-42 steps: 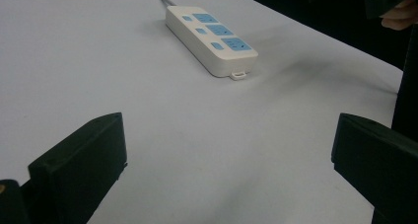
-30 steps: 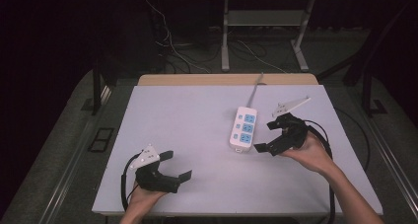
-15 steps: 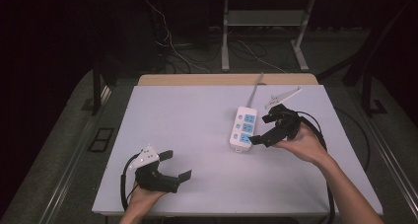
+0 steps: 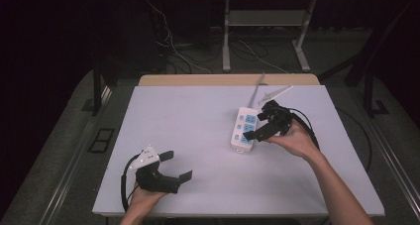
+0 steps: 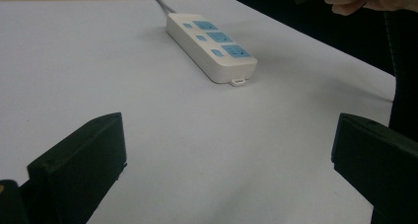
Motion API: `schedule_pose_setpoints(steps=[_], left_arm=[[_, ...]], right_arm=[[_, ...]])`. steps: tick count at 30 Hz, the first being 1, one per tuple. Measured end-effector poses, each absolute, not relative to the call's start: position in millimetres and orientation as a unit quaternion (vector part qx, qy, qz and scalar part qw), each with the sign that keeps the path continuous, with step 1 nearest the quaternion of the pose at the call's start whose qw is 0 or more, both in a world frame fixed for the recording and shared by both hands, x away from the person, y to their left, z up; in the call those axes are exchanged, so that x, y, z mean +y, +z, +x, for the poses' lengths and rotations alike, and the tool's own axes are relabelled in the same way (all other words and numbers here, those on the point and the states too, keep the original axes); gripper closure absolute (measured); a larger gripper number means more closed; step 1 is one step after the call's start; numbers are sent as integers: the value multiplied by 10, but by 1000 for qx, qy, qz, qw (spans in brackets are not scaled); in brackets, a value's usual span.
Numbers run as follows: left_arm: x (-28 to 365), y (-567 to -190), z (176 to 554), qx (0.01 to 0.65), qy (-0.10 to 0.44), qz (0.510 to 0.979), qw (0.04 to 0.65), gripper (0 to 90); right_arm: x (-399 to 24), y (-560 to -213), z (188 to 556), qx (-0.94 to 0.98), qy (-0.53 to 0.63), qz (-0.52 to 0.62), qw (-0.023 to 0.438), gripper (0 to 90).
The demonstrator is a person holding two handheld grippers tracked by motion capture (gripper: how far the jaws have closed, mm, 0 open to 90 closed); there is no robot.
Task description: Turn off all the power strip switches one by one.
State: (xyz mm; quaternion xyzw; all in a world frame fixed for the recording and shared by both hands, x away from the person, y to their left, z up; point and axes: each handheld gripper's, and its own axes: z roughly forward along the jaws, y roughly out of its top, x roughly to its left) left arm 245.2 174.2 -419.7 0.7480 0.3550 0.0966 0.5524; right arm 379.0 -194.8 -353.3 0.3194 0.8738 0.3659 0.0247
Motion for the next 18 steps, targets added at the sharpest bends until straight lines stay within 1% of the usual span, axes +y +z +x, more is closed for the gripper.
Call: schedule_pose_setpoints(steps=[7, 16, 17, 18], left_arm=[[1745, -4198, 2455, 355, 96, 749, 551, 0], [1740, -4205, 2459, 354, 95, 751, 549, 0], [1741, -4203, 2458, 353, 95, 752, 549, 0], [1741, -4203, 2458, 353, 95, 752, 549, 0]], right_arm=[[-1890, -3597, 3877, 867, 371, 333, 16, 5], [-1803, -3641, 3949, 869, 361, 338, 21, 5], [-1786, -3641, 3952, 870, 359, 338, 21, 46], [-1775, -3642, 3954, 873, 358, 331, 21, 64]])
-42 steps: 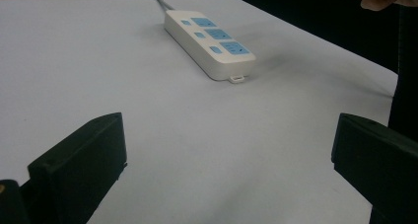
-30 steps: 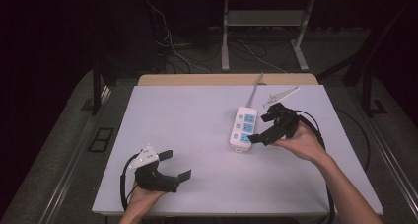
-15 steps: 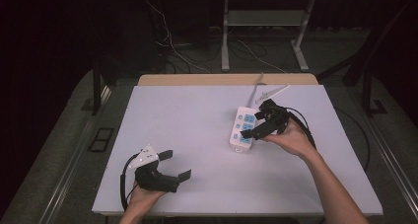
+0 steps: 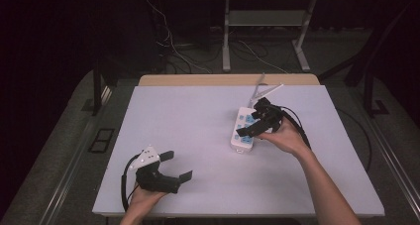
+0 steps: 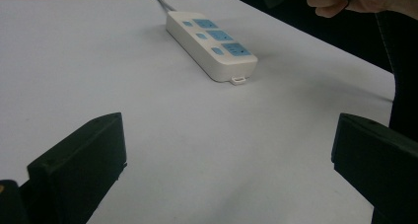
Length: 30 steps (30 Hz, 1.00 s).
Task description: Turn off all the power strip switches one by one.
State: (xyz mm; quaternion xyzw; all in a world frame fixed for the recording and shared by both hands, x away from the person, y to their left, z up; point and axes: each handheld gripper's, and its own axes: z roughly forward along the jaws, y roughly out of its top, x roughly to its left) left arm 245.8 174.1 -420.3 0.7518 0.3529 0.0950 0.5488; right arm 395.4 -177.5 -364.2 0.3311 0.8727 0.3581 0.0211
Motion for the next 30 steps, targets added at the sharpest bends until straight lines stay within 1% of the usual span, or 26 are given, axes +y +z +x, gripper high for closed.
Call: schedule_pose_setpoints(steps=[2, 4, 6, 7, 8, 14, 19, 22, 25, 26, 30], left_arm=[[1741, -4204, 2459, 354, 95, 752, 549, 0], [1742, -4203, 2458, 353, 95, 751, 549, 0], [1744, -4203, 2458, 353, 96, 752, 549, 0], [1744, -4204, 2458, 353, 96, 752, 549, 0], [1743, -4204, 2458, 353, 97, 752, 548, 0], [1741, -4205, 2458, 351, 97, 753, 548, 0], [1729, -4207, 2452, 349, 97, 754, 548, 0], [1728, -4208, 2451, 348, 98, 754, 548, 0], [1729, -4208, 2452, 348, 98, 754, 548, 0], [1729, -4209, 2453, 348, 98, 754, 548, 0], [1726, -4209, 2452, 346, 98, 756, 547, 0]], right_arm=[[-1736, -3649, 3961, 875, 351, 331, 24, 74], [-1707, -3654, 3961, 880, 349, 322, 25, 187], [-1673, -3667, 3965, 881, 344, 323, 23, 248], [-1658, -3676, 3968, 882, 341, 323, 23, 256], [-1647, -3686, 3970, 883, 339, 323, 23, 286], [-1613, -3737, 3982, 884, 335, 325, 13, 517], [-1639, -3774, 4021, 875, 340, 343, -4, 656], [-1653, -3795, 4037, 873, 346, 344, -10, 778], [-1661, -3825, 4048, 872, 351, 341, -21, 875], [-1660, -3839, 4049, 872, 349, 343, -25, 897], [-1654, -3906, 4073, 873, 341, 347, -27, 898]])
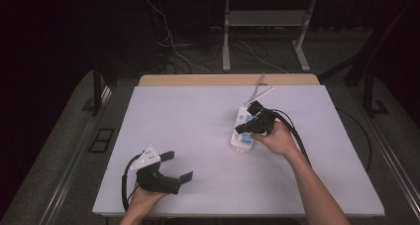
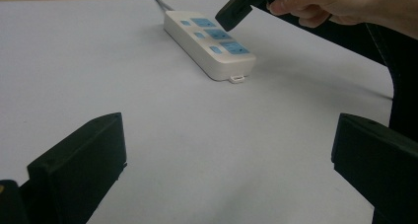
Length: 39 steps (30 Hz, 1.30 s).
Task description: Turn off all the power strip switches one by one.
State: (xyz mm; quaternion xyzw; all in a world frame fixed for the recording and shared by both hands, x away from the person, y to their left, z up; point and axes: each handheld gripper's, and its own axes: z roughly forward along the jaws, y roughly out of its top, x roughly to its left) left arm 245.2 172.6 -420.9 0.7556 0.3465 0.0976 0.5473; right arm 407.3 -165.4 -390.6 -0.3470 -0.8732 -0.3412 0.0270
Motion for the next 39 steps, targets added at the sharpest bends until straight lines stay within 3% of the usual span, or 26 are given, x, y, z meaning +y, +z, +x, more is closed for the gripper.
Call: schedule_pose_setpoints(steps=[13, 21, 31, 33, 39], left_arm=[[1720, -4210, 2451, 345, 95, 757, 547, 0], [1697, -4208, 2444, 345, 93, 757, 546, 0], [1670, -4212, 2441, 342, 93, 761, 543, 0], [1670, -4209, 2440, 344, 94, 760, 544, 0], [1678, -4207, 2429, 342, 95, 759, 546, 0]], right_arm=[[-1608, -4088, 4143, -869, -332, -365, 30, 900], [-1629, -4162, 4141, -864, -338, -367, 57, 900], [-1668, -4195, 4099, -862, -354, -361, 46, 900], [-1662, -4227, 4105, -856, -361, -364, 64, 900], [-1606, -4195, 4050, -865, -350, -357, 32, 900]])
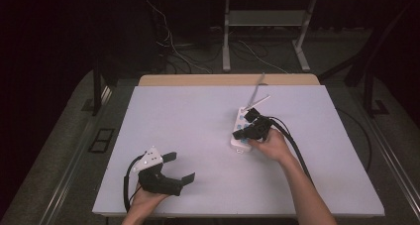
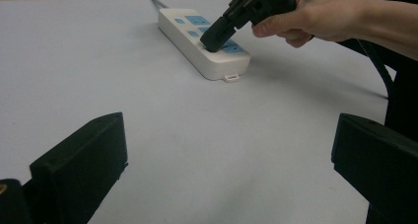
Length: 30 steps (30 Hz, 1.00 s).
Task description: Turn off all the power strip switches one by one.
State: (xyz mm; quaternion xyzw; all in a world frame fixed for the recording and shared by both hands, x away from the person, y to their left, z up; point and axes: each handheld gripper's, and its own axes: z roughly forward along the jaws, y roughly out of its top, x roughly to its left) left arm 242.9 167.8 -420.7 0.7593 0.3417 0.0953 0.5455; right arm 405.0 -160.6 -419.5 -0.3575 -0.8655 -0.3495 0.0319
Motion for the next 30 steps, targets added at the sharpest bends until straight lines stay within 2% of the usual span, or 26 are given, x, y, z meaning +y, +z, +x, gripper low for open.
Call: schedule_pose_setpoints(steps=[11, 16, 19, 24, 30], left_arm=[[1686, -4219, 2454, 344, 94, 760, 543, 0], [1693, -4220, 2455, 345, 94, 759, 544, 0], [1697, -4222, 2461, 345, 93, 760, 543, 0], [1703, -4233, 2471, 348, 92, 760, 542, 0], [1705, -4235, 2475, 347, 93, 761, 540, 0]], right_arm=[[-1588, -4184, 4020, -872, -349, -343, 13, 900], [-1617, -4162, 4031, -872, -351, -340, 27, 900], [-1640, -4119, 4024, -876, -338, -343, 6, 900], [-1746, -4083, 4072, -866, -354, -352, 23, 899], [-1820, -4016, 4097, -866, -354, -354, 21, 898]])
